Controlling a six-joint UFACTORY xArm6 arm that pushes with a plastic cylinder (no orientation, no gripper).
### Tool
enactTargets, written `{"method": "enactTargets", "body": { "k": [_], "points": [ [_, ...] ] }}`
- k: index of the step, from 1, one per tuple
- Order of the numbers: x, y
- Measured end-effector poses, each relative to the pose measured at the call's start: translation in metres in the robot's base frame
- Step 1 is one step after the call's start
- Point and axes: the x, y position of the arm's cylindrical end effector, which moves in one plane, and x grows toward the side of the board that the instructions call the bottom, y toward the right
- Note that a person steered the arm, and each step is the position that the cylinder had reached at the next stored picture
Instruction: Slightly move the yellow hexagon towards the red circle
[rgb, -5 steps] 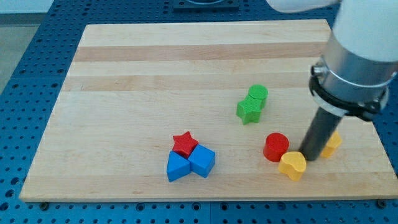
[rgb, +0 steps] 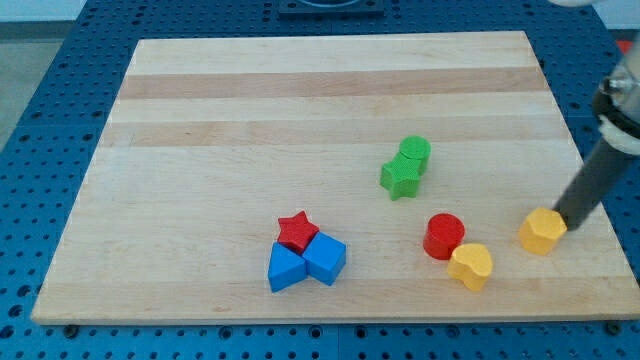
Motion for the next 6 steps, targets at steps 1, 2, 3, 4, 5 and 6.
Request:
{"method": "enactTargets", "body": {
  "k": [1, 2, 3, 4, 5, 6],
  "points": [
    [-0.001, 0.009],
    [0.005, 0.054],
    [0.040, 0.058],
    [0.060, -0.001],
    [0.052, -0.052],
    [0.049, -0.059]
  ]
}}
